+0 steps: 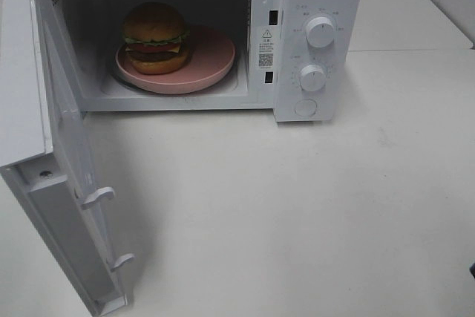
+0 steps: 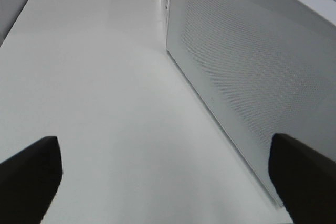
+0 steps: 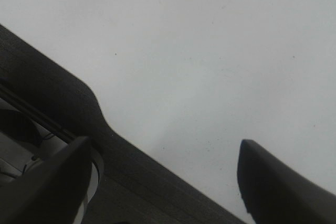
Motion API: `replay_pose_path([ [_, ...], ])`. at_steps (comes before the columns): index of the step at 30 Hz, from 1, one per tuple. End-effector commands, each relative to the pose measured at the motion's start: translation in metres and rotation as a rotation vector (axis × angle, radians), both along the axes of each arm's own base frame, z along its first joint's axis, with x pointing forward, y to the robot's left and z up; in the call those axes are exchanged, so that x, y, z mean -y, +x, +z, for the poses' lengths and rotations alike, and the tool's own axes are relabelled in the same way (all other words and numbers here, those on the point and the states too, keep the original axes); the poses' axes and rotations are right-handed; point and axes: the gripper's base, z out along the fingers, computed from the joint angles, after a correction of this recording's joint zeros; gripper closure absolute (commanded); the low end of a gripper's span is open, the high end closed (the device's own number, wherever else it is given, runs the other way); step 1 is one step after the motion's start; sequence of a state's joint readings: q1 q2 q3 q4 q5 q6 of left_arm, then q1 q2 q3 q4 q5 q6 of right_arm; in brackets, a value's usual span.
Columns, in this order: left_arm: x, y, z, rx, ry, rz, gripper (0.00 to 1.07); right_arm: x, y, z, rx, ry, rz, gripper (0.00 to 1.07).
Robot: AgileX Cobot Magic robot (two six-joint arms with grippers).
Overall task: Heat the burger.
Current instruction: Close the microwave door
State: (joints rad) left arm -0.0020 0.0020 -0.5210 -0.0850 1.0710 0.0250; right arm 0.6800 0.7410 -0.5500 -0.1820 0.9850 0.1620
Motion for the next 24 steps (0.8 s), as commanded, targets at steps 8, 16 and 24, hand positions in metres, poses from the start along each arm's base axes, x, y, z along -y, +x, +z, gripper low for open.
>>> replay_pose_path([
  [8,0.000,0.000,-0.001,-0.002,-0.003,0.004,0.07,0.031,-0.018,0.007,0.124,0.109,-0.206,0.32],
  [16,0.000,0.000,-0.001,-0.002,-0.003,0.004,0.07,0.051,-0.041,0.017,0.288,0.185,-0.351,0.32],
  [24,0.000,0.000,-0.001,-0.002,-0.003,0.004,0.07,0.060,-0.069,0.021,0.455,0.242,-0.435,0.32],
])
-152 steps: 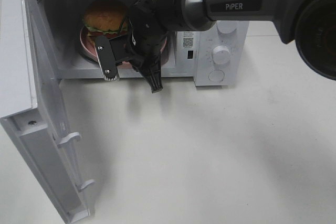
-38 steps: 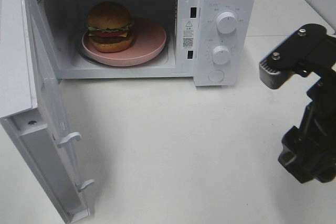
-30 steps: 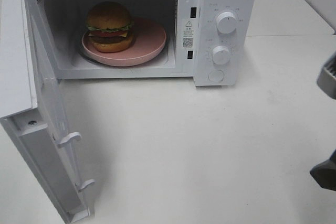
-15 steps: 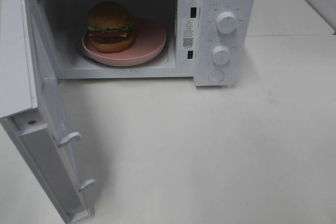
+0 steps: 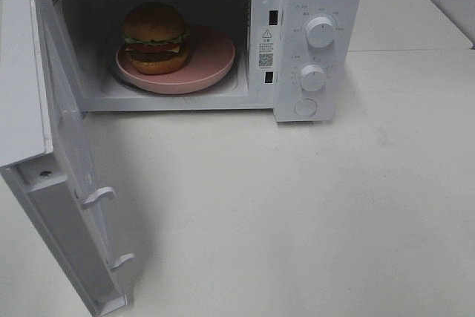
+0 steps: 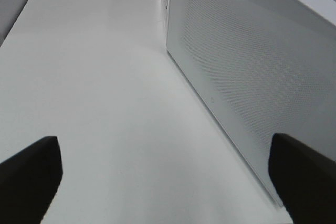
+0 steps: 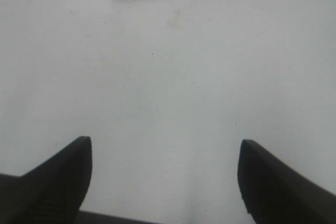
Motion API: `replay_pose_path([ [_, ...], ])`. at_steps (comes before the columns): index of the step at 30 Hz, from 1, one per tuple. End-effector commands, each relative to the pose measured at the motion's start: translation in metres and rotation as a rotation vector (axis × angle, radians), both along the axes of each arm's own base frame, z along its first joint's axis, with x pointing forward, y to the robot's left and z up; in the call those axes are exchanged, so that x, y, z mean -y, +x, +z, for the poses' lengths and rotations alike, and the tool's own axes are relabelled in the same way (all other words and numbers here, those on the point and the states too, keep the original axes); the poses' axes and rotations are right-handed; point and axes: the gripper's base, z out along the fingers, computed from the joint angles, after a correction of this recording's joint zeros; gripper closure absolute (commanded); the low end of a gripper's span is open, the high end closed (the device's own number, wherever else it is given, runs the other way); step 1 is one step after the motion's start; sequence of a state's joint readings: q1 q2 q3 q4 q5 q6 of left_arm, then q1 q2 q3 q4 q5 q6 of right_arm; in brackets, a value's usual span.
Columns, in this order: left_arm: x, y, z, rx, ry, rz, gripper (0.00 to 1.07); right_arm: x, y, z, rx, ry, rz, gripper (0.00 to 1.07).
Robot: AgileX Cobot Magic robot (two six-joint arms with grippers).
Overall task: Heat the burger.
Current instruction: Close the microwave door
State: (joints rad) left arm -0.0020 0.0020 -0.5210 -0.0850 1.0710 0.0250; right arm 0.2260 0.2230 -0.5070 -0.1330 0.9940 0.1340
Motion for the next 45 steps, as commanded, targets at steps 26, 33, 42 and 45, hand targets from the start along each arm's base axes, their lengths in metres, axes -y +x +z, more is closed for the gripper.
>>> replay_pose_path([
  [26,0.000,0.000,-0.001,-0.002,-0.003,0.004,0.07,0.004,-0.039,-0.001,0.238,0.021,-0.089,0.32],
  [33,0.000,0.000,-0.001,-0.002,-0.003,0.004,0.07,0.003,-0.039,-0.001,0.238,0.026,-0.120,0.32],
  [42,0.000,0.000,-0.001,-0.002,-0.003,0.004,0.07,0.003,-0.039,-0.001,0.238,0.028,-0.120,0.32],
  [45,0.000,0.000,-0.001,-0.002,-0.003,0.004,0.07,0.003,-0.039,-0.001,0.238,0.028,-0.120,0.32],
])
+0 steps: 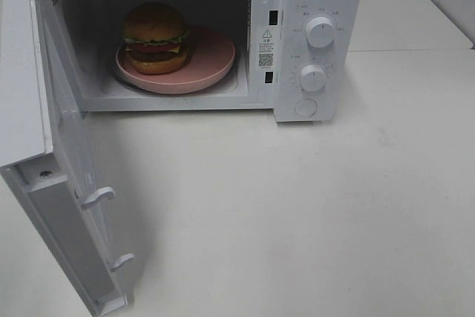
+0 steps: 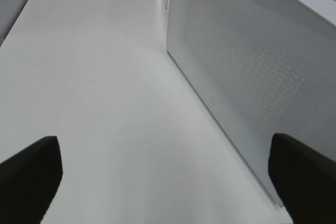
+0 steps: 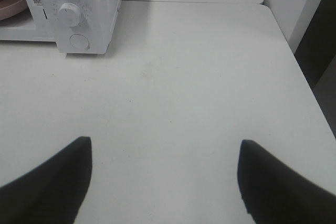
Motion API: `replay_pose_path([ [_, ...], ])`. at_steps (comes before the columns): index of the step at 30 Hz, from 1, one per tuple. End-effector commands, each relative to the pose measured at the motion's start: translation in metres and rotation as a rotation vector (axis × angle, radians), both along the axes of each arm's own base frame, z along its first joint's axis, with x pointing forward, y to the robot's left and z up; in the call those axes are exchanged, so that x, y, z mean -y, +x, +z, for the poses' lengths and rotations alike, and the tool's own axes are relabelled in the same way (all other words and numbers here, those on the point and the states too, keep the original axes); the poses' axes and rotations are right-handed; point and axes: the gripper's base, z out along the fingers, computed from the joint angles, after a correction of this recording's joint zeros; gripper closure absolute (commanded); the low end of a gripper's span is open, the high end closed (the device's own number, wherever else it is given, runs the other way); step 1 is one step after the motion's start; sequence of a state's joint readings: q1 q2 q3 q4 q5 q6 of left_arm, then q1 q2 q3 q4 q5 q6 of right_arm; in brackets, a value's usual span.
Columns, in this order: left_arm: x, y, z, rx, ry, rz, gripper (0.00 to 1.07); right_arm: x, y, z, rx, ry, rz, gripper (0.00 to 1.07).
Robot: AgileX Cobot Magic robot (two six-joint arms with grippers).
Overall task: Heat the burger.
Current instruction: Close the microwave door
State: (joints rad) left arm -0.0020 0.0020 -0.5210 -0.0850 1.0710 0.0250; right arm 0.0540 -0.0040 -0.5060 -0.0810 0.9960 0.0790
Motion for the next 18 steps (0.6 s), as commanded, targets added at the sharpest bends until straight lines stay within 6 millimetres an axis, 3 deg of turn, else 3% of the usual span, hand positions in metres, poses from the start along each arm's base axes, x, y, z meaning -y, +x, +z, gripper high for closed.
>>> replay_pose_path([
  [1,0.0001,0.0001,-0.0006,-0.002,-0.003,0.004,0.07,0.0002,-0.0033,-0.0021,0.021,-0.004,-0.005,0.32],
  [18,0.0001,0.0001,-0.0006,-0.002,-0.003,0.004,0.07,0.0002,-0.0033,-0.0021,0.021,-0.003,-0.006,0.32],
])
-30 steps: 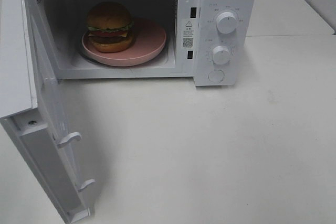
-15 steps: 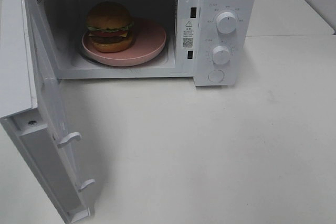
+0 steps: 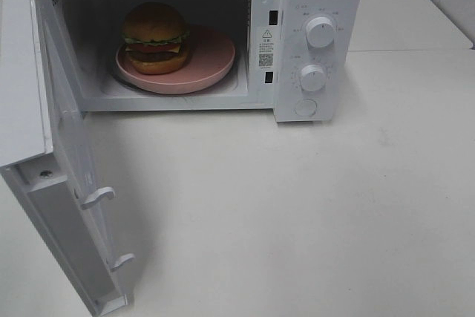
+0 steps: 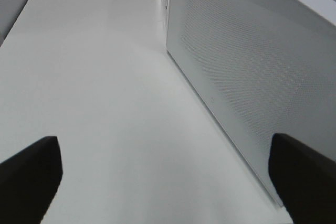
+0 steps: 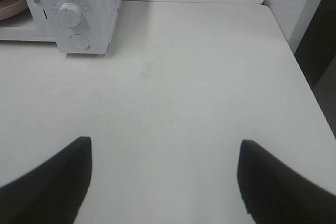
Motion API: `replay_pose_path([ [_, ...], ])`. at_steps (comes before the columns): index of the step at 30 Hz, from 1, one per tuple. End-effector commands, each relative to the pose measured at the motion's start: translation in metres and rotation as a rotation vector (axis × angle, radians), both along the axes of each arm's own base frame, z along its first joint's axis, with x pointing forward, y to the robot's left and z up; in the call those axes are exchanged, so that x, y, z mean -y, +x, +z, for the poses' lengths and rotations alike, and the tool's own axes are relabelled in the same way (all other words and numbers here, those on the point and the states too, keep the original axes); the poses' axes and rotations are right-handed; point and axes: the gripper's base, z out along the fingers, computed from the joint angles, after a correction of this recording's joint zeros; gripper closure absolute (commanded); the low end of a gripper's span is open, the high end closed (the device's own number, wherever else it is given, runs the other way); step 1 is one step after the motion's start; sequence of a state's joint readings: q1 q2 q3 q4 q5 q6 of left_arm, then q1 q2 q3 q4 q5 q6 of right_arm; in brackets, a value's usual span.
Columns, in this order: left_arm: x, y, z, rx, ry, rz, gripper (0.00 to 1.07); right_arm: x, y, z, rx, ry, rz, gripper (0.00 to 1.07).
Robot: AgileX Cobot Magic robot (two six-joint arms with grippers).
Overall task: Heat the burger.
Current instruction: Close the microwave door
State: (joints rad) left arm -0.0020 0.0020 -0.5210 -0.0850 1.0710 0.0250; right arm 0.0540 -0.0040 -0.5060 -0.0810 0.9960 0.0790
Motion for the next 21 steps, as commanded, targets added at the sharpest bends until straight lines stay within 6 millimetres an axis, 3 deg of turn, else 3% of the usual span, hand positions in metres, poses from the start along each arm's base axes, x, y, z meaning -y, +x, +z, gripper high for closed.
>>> replay_pose_path([
  [1,0.000,0.000,-0.001,-0.002,-0.003,0.004,0.07,0.000,-0.003,-0.002,0.021,-0.003,-0.006,0.32],
  [19,0.000,0.000,0.000,0.001,-0.013,0.005,0.07,0.000,-0.003,-0.002,0.021,-0.004,-0.005,0.32],
  [21,0.000,-0.001,0.011,0.075,-0.015,0.008,0.13,0.000,-0.003,-0.002,0.021,-0.004,-0.005,0.32],
])
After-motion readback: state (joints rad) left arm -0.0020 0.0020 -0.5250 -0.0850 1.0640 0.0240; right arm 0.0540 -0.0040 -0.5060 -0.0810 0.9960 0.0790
